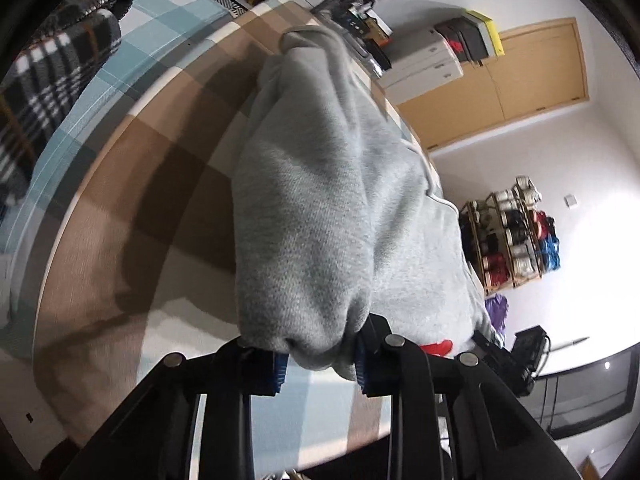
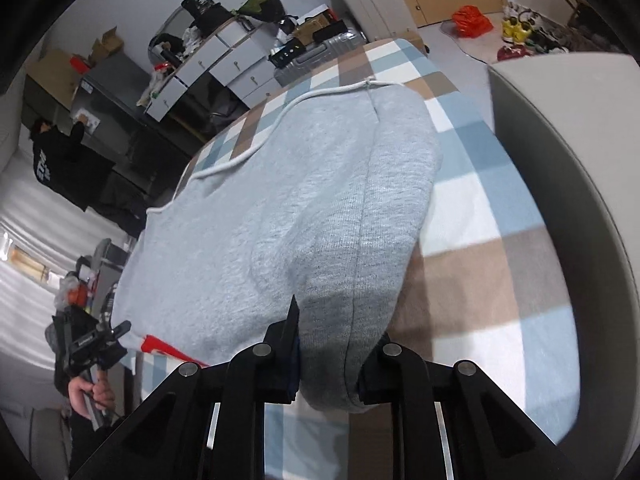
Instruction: Fold large clothes
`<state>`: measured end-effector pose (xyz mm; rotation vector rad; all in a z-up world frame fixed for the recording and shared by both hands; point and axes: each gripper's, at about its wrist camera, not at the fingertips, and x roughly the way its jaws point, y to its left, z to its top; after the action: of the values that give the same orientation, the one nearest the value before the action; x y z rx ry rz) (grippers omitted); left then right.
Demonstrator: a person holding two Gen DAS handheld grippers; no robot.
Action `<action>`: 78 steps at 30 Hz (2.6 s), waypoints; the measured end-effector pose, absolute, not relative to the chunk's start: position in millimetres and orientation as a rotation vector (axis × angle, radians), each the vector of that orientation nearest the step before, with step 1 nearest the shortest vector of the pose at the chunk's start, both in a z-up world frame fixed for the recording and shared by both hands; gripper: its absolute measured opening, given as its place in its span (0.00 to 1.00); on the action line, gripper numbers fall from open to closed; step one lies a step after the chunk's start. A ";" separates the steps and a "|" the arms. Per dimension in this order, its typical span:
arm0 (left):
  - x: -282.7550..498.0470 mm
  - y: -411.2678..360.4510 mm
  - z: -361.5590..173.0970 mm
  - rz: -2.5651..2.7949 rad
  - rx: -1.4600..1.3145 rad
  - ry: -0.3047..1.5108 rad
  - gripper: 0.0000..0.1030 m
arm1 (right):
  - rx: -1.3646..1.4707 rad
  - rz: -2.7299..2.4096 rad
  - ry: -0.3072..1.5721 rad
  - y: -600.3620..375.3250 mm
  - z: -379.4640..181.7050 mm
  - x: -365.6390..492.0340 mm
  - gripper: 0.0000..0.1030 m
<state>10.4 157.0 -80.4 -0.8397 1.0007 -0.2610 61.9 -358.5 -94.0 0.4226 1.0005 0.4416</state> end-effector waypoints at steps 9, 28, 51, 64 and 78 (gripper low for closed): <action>-5.8 151.9 -98.3 -0.256 -0.854 1.009 0.21 | 0.294 0.359 1.000 -369.4 -122.3 24.7 0.25; -13.6 174.3 -118.9 -0.231 -1.108 0.931 0.37 | -0.165 0.502 0.660 -132.2 -35.7 -24.8 0.93; -30.3 109.6 -74.4 -0.116 -0.575 0.641 0.30 | -0.603 0.453 1.331 175.3 -61.7 114.3 1.00; -29.9 105.3 -73.4 -0.187 -0.587 0.657 0.28 | -1.044 0.193 1.433 235.5 -157.3 141.1 1.00; -35.7 93.6 -64.8 -0.204 -0.561 0.635 0.28 | -0.978 0.321 1.351 199.5 -132.9 134.1 0.21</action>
<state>-35.7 93.6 -64.8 -0.5608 0.6352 -0.2040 134.1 199.5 -132.9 -0.9776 1.3509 0.3214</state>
